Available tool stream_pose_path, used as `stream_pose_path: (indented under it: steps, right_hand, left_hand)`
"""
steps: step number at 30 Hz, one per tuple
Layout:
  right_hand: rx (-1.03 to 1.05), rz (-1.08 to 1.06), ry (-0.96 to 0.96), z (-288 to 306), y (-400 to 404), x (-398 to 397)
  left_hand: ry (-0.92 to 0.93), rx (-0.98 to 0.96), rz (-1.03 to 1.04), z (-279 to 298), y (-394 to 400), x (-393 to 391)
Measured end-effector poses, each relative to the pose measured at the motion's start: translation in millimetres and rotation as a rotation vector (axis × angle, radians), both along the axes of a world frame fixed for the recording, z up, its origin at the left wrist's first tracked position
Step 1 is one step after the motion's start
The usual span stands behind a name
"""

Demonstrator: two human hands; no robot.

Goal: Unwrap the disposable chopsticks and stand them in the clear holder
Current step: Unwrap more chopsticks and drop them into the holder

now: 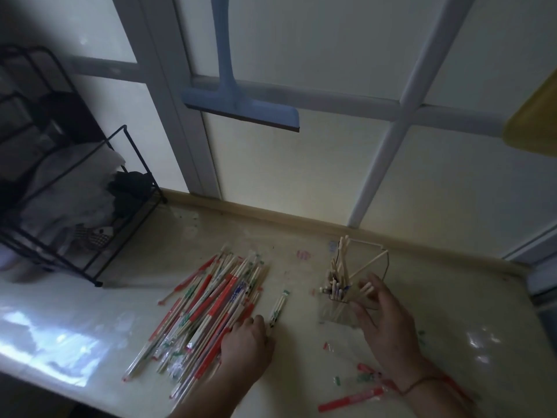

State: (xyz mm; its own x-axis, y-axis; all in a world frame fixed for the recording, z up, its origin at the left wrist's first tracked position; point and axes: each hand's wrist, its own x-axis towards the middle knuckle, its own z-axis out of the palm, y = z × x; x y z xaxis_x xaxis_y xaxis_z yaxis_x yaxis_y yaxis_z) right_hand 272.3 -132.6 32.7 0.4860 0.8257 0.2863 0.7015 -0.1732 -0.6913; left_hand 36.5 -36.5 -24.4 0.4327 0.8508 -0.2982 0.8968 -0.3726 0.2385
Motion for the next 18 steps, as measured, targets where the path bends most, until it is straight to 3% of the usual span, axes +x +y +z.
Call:
stream_pose_path:
  steps: [6, 10, 12, 14, 15, 18]
  right_hand:
    - [0.246, -0.223, 0.148, 3.9, -45.1, -9.4]
    - [0.339, -0.284, 0.086, -8.7, -74.6, -33.9]
    - [0.341, -0.226, 0.018, -1.8, -78.2, -52.3]
    - [0.244, -0.06, 0.005, 6.1, -73.9, -79.0]
    - [0.139, -0.035, 0.073, 5.0, -71.0, -91.0]
    - [-0.256, -0.016, 0.593, 8.3, -61.8, -118.5]
  left_hand:
    - [0.055, 0.008, -0.058, 3.5, 4.3, 2.1]
    - [-0.024, -0.12, 0.046, 14.5, 5.6, -7.0]
    - [-0.232, -0.236, 0.15, 20.4, 4.7, -13.5]
    - [-0.568, -0.372, 0.36, 33.7, -3.2, -14.8]
    - [-0.742, -0.427, 0.481, 43.6, -9.5, -12.4]
    - [-1.096, -0.556, 0.722, 67.7, -31.1, -0.4]
